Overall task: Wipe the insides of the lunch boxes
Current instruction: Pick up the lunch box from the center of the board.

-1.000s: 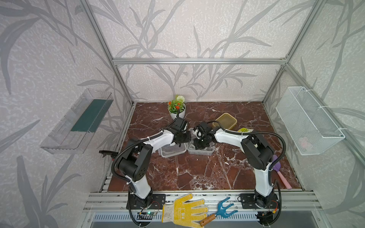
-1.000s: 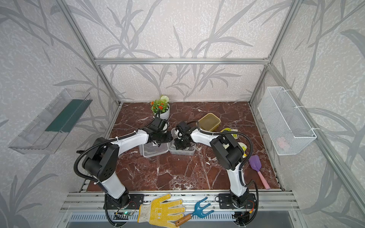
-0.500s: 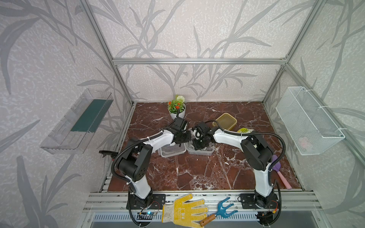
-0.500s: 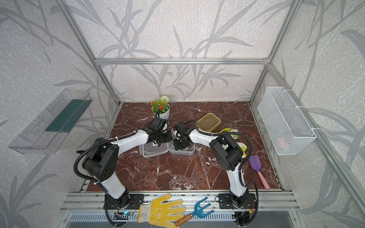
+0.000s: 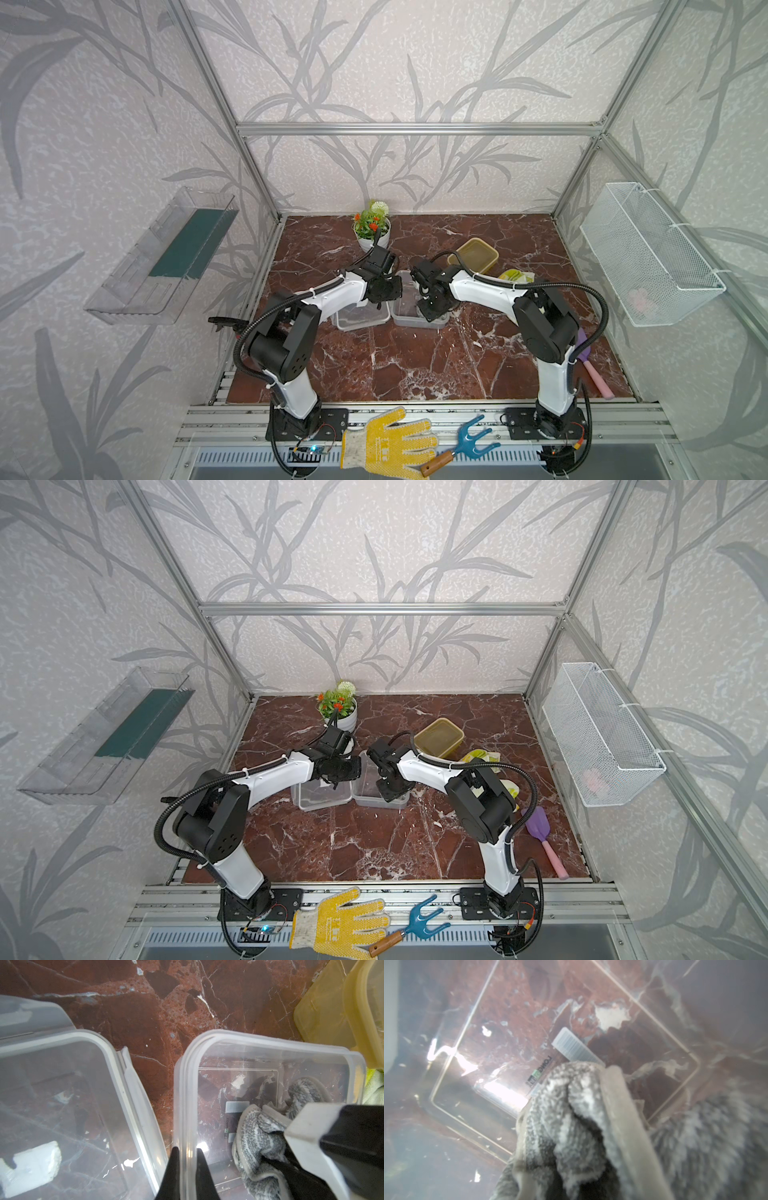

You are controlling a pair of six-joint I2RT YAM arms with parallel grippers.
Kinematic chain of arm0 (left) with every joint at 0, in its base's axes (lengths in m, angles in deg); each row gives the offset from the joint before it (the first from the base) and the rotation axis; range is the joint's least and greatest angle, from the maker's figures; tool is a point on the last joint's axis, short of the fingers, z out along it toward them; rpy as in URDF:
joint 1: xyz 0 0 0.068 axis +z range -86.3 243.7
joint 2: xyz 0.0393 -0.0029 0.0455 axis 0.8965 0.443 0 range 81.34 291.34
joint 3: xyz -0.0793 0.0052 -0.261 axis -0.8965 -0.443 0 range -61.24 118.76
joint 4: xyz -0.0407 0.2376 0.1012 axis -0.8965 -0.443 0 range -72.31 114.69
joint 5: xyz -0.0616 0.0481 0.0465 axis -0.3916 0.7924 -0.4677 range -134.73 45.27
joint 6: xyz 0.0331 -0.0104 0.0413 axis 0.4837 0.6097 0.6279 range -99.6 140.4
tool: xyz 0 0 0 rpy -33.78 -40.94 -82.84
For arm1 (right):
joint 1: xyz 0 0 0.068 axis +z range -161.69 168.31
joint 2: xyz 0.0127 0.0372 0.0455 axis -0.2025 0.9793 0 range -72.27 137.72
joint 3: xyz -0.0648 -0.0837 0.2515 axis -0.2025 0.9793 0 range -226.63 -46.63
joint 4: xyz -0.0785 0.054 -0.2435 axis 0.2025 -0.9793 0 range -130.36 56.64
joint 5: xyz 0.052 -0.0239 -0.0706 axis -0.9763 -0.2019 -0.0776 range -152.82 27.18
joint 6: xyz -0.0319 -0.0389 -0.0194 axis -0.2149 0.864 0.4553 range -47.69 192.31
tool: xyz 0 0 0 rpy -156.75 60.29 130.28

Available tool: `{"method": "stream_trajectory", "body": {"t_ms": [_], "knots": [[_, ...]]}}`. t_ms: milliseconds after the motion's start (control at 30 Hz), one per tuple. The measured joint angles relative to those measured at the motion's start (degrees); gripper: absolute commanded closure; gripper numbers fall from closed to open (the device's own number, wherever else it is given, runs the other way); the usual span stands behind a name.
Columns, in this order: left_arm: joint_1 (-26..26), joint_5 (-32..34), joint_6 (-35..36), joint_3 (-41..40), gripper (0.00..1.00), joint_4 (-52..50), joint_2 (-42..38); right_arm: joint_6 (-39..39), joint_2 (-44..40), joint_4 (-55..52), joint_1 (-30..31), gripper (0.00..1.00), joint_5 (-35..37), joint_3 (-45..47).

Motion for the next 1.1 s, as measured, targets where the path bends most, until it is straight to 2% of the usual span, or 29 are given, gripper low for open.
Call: {"method": "stream_trajectory", "body": {"t_ms": [267, 667, 833, 1100], "knots": [[-0.1, 0.2, 0.4, 0.2, 1.00, 0.2, 0.1, 3.6, 2.2, -6.6, 1.5, 1.00, 13.0, -5.3], [-0.2, -1.3, 2.3, 0.6, 1.00, 1.2, 1.1, 2.0, 6.3, -0.4, 1.2, 1.00, 27.0, -8.2], [-0.3, -1.5, 2.8, 0.7, 1.00, 1.2, 1.1, 0.9, 6.6, 4.0, 0.2, 1.00, 28.2, -7.3], [-1.4, -0.9, 3.3, 2.1, 1.00, 0.7, 2.1, -1.1, 6.4, 10.5, -2.3, 1.00, 22.6, -5.4]]}}
